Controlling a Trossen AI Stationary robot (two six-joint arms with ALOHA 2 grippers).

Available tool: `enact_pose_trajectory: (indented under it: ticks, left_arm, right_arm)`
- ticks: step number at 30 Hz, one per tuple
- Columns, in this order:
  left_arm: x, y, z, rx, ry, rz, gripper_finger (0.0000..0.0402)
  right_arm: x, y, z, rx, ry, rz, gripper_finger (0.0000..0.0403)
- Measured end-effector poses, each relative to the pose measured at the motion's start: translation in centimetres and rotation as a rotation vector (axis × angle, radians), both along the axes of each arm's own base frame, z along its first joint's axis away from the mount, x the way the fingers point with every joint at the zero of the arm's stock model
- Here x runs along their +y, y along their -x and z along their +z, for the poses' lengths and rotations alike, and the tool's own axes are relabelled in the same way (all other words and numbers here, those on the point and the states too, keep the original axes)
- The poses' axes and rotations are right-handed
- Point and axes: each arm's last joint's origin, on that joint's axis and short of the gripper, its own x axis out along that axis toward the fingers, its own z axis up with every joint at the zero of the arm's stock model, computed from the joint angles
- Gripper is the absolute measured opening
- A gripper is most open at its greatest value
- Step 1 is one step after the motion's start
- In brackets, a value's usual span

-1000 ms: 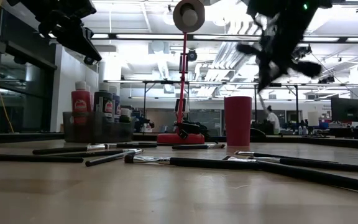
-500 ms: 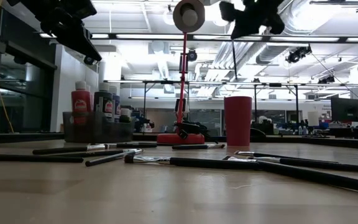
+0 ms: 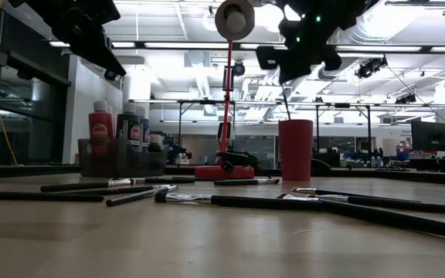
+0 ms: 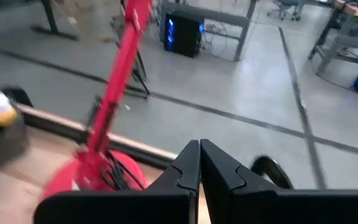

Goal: Pick & Place Paint Supplies
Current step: Put the paint brush into the cup

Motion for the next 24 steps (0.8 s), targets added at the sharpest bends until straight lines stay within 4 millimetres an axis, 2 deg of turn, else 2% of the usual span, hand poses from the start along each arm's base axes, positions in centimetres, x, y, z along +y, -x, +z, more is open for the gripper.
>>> enact_pose_trajectory:
  ticks: [7,12,21,24]
  left_arm:
    - [0.0,0.0,0.0,0.001,-0.002,-0.002,0.0]
    - [0.0,0.0,0.0,0.001,-0.002,-0.002,0.0]
    - [0.0,0.0,0.0,0.008,-0.008,-0.007,0.0]
    - [0.0,0.0,0.0,0.015,-0.024,-0.02,0.0]
  right_arm:
    - [0.4,1.1,-1.3,0.063,-0.09,-0.034,0.0003]
    - [0.4,1.0,-1.6,0.018,-0.195,0.017,0.0008]
    - [0.6,2.3,-1.2,-0.023,-0.277,-0.02,0.0082]
    - [1.0,2.8,-0.3,-0.079,-0.393,0.079,0.0109]
